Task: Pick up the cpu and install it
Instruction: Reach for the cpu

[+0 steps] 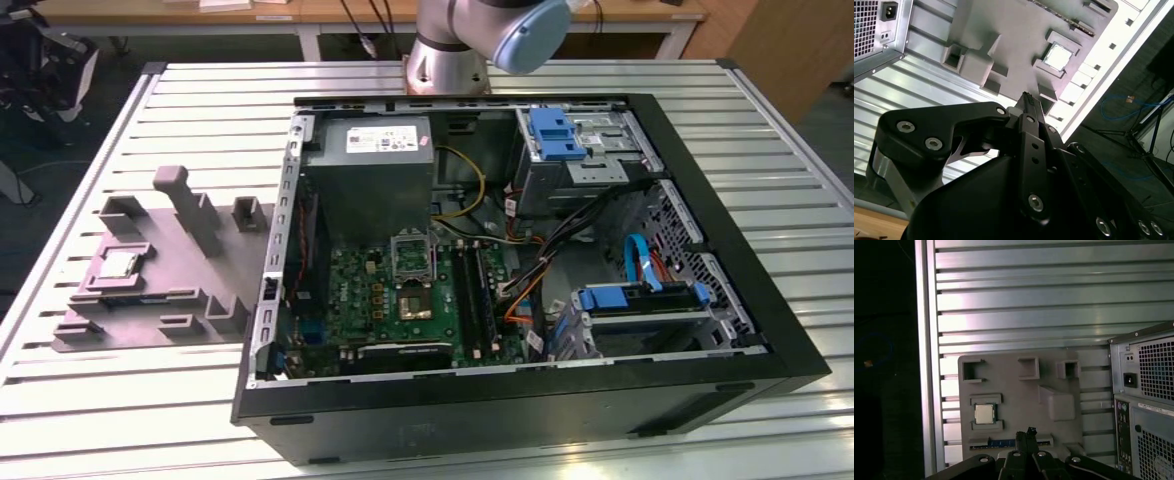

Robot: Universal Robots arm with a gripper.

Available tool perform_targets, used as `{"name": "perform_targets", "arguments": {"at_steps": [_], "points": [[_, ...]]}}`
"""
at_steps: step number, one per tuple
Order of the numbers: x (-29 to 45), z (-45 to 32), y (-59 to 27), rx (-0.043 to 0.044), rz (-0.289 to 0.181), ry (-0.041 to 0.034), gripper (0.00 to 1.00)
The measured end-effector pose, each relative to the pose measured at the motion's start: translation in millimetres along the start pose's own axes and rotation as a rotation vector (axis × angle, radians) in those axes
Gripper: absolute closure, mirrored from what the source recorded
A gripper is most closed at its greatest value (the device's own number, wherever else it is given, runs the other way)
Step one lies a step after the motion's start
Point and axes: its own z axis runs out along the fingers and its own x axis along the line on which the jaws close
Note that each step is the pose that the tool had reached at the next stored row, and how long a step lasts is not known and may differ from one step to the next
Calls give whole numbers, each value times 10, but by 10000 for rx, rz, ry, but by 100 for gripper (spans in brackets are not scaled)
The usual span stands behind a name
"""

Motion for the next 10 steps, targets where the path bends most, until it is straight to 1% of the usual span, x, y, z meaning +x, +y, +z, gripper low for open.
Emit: {"name": "perform_targets", "arguments": {"at_steps": [4,10], "points": [[90,-1,-7,1,0,1,89],[279,-3,-21,1,0,1,89]]}}
